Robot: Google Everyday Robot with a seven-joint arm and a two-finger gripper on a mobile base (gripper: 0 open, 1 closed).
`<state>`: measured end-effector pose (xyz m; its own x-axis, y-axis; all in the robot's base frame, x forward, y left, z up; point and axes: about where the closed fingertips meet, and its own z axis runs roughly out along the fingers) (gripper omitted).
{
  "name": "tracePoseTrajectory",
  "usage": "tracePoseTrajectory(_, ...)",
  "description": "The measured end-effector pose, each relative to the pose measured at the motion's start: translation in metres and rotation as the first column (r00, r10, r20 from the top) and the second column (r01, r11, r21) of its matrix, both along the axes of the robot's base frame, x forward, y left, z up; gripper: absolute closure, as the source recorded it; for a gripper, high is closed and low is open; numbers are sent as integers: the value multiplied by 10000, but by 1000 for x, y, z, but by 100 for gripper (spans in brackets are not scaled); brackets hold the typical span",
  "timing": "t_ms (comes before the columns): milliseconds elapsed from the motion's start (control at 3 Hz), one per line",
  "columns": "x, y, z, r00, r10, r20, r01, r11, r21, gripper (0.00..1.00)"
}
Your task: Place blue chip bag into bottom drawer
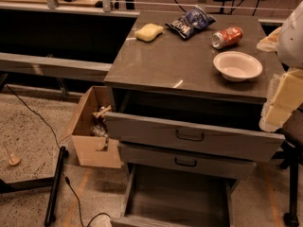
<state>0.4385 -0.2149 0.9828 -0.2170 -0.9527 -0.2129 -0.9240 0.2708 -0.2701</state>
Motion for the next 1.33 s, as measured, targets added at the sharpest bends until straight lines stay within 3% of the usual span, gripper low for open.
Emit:
tracePoseTrajectory(333, 0, 0, 0, 10000, 0, 2, 0, 10000, 0, 0)
tracePoseTrajectory(667, 37, 4, 13, 9958, -363, 839, 308, 9974, 657, 0)
tracePoseTrajectory(1000, 99, -1, 33, 9689, -1454, 2004, 945, 9653, 2436, 0)
tracePoseTrajectory(1333, 147, 1, 34, 9358, -2598, 2384, 1322, 8853, 4459, 0)
